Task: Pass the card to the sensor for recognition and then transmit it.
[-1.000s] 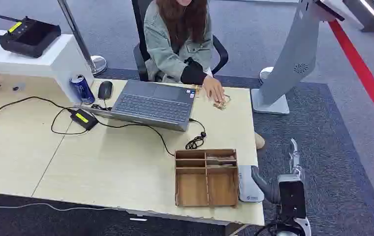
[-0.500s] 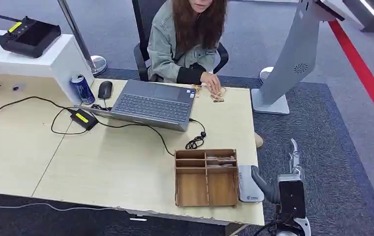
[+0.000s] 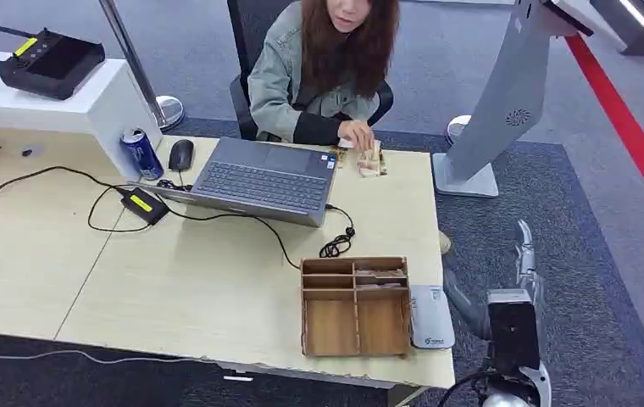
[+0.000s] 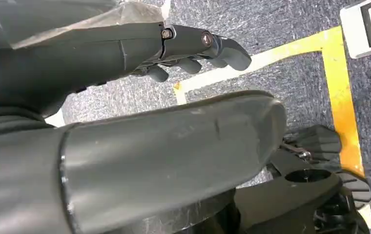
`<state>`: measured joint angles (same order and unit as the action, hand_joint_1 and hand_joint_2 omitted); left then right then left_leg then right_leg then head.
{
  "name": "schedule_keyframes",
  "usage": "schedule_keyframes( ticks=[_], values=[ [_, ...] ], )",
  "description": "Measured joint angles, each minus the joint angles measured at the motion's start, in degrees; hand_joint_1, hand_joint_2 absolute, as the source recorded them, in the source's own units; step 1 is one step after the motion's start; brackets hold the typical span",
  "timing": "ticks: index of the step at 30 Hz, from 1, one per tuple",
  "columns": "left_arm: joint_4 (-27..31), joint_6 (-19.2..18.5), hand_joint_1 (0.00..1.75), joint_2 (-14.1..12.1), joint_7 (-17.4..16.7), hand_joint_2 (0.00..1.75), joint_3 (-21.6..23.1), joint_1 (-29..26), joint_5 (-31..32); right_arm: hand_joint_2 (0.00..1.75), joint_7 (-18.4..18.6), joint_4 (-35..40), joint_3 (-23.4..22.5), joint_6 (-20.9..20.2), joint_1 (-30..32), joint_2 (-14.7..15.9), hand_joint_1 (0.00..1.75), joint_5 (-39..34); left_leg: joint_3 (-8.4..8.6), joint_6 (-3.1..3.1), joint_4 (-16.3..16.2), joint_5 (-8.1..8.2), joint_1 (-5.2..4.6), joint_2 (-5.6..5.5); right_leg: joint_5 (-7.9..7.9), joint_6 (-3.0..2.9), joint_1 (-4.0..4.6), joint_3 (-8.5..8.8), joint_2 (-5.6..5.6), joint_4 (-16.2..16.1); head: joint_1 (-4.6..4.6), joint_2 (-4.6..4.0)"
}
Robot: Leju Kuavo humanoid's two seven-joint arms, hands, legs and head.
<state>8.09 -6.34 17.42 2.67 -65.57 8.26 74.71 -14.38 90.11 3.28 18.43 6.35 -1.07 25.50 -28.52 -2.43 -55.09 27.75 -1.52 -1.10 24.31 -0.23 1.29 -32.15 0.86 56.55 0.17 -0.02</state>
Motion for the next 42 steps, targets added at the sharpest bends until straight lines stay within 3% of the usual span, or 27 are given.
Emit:
schedule_keyframes(
  ticks=[12,26,42],
  values=[
    [0.0,-0.39,0.0,0.0,0.07,0.0,0.11,-0.01,2.6,1.75,6.98,5.93,1.58,-2.12,-4.18,2.78,0.0,9.26,0.0,0.0,0.0,0.0,0.0,0.01,-0.01,0.0,0.0,0.02,0.0,0.0,0.0,0.0],
    [0.0,-1.42,0.0,-0.02,-0.02,0.0,1.71,0.03,5.62,1.75,16.11,5.23,6.36,-7.56,-16.78,5.36,0.0,19.46,0.03,0.0,0.0,-0.02,0.0,0.0,-0.03,0.0,0.0,0.01,0.0,0.02,0.0,0.0],
    [0.0,-2.05,0.0,-0.07,0.15,0.0,3.1,0.03,6.56,1.75,18.47,-2.44,12.87,-10.36,-24.62,5.27,0.0,22.58,0.0,0.0,0.0,-0.02,0.0,-0.05,-0.02,0.01,0.0,0.0,-0.03,0.03,-0.02,0.0]
  ],
)
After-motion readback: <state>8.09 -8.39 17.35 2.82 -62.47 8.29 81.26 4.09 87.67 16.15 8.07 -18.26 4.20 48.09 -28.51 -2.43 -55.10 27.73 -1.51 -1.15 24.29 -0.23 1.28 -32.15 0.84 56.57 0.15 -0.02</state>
